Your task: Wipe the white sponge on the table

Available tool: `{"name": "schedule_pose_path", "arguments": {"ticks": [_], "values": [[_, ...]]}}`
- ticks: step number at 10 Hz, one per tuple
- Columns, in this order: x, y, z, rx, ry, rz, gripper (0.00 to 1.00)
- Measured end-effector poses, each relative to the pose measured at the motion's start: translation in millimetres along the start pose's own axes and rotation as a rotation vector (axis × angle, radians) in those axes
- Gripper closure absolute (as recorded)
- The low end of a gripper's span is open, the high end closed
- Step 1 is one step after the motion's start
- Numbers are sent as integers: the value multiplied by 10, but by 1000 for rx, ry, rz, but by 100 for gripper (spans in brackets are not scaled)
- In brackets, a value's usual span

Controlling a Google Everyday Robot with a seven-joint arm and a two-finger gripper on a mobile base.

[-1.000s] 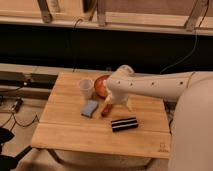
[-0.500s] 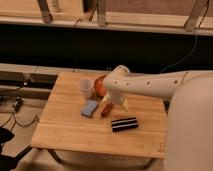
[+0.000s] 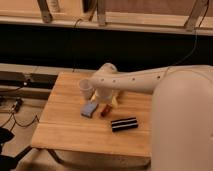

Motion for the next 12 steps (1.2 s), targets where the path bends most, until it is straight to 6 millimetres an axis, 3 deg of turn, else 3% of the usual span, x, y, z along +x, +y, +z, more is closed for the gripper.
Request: {"name": "schedule_pose_path", "arguments": {"ticks": [3, 7, 10, 12], "values": [[253, 524, 105, 0, 35, -118, 20], [245, 478, 104, 7, 34, -116, 20], [209, 181, 163, 32, 28, -73, 20], [250, 262, 253, 36, 40, -86, 20]]}}
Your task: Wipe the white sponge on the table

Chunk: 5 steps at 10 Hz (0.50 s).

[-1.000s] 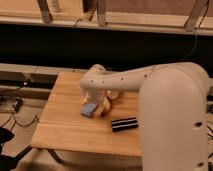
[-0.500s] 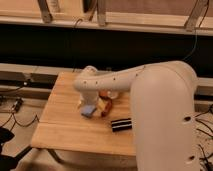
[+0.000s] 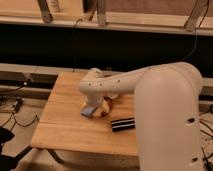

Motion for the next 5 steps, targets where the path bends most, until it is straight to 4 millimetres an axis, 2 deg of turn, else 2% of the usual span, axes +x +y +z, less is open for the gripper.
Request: {"name": "schedule_pose_path", "arguments": {"ticks": [2, 4, 5], "values": [[-13, 211, 66, -2, 3, -41, 20], [-15, 558, 118, -3, 9, -109, 20], [-22, 667, 137, -2, 11, -130, 20]]}}
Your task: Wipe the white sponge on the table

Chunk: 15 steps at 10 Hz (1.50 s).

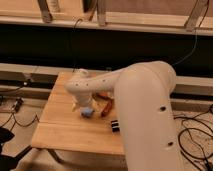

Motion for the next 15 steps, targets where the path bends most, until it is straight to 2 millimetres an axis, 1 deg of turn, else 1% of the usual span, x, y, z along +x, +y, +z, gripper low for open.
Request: {"name": "schedule_pose_path", "arguments": {"ticks": [2, 3, 5, 6, 7, 8, 10, 12, 13, 14, 15], "values": [[-76, 204, 137, 8, 19, -41, 20], [-115, 263, 217, 10, 35, -42, 20], [-239, 210, 321, 24, 44, -17, 20], [-298, 135, 356, 34, 46, 3, 20], [-366, 27, 362, 41, 42, 39, 23], [-415, -72, 355, 44, 37, 72, 32], [-436, -223, 382, 47, 40, 121, 53], [-407, -302, 434, 48, 51, 145, 71], [-377, -332, 476, 50, 61, 152, 82], [-363, -360, 499, 51, 66, 159, 87], [-358, -380, 508, 51, 68, 164, 88]]}}
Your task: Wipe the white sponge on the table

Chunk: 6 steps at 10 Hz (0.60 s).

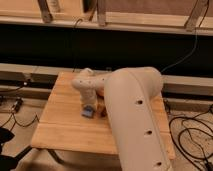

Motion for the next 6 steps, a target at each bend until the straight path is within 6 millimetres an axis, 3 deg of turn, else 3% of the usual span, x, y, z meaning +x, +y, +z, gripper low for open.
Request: {"name": "schedule_pose_path", "arguments": {"ticks": [3, 6], "values": [[-69, -319, -42, 41, -12, 53, 88], [-198, -910, -104, 163, -22, 143, 88]]}}
